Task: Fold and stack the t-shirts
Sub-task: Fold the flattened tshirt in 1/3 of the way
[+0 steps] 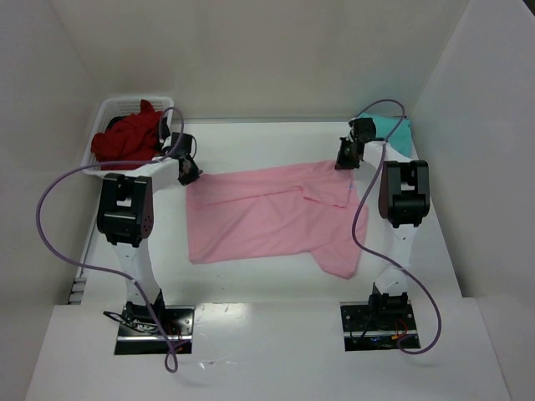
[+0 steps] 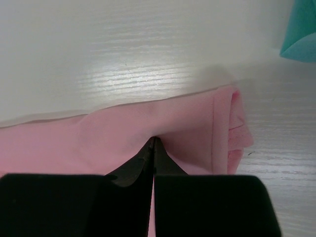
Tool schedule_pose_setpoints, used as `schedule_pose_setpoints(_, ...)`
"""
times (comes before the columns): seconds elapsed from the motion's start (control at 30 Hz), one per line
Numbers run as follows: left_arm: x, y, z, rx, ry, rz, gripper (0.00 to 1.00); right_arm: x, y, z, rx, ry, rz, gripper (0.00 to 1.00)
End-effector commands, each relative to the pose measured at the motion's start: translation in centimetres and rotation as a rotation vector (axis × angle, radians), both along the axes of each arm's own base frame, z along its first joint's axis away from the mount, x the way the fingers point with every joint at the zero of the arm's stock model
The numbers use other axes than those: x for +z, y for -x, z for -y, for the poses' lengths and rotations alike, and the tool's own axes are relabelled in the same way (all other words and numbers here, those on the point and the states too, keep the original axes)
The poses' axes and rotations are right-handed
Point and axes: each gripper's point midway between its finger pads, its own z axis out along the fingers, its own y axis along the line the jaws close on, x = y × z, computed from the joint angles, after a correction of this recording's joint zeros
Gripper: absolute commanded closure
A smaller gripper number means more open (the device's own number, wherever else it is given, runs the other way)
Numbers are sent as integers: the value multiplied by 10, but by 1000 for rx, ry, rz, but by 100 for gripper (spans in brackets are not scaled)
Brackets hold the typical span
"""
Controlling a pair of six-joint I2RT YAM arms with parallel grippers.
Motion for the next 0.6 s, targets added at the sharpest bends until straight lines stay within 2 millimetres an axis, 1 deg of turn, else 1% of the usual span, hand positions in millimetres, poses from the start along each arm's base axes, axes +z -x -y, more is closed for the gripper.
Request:
schedule_pose_setpoints(0.0, 7, -17, -14, 9, -81, 13, 100, -5, -8, 2, 0, 82, -9, 97)
schedule_pose_setpoints(0.1, -1, -18, -16, 15, -91, -10, 100, -8, -6, 4, -9, 103, -19, 97)
schedule_pose_setpoints(0.17, 2, -23, -20, 23, -91, -5, 100, -12, -5, 9, -24, 127, -30, 97)
schedule_pose_setpoints(0.2, 7, -28, -20, 24, -90, 0, 100, -13, -4, 12, -32, 139, -36, 97)
schedule_pose_setpoints(0.27, 9, -32, -20, 17, -95, 2, 100, -13, -4, 14, -40, 150, -37, 97)
schedule_pose_setpoints(0.33, 3, -33, -18, 10, -92, -19, 100, -11, -6, 14, -42, 151, -30, 97)
schedule_pose_setpoints(0.37, 7, -38, -18, 10, -90, -7, 100, -10, -7, 14, -42, 151, -28, 97)
schedule_pose_setpoints(0.53, 2, -41, -17, 9, -91, -28, 100, -8, -7, 14, -42, 151, -28, 97)
schedule_pose_setpoints(0.57, -2, -40, -17, 8, -92, -37, 100, -8, -7, 14, -42, 151, -28, 97)
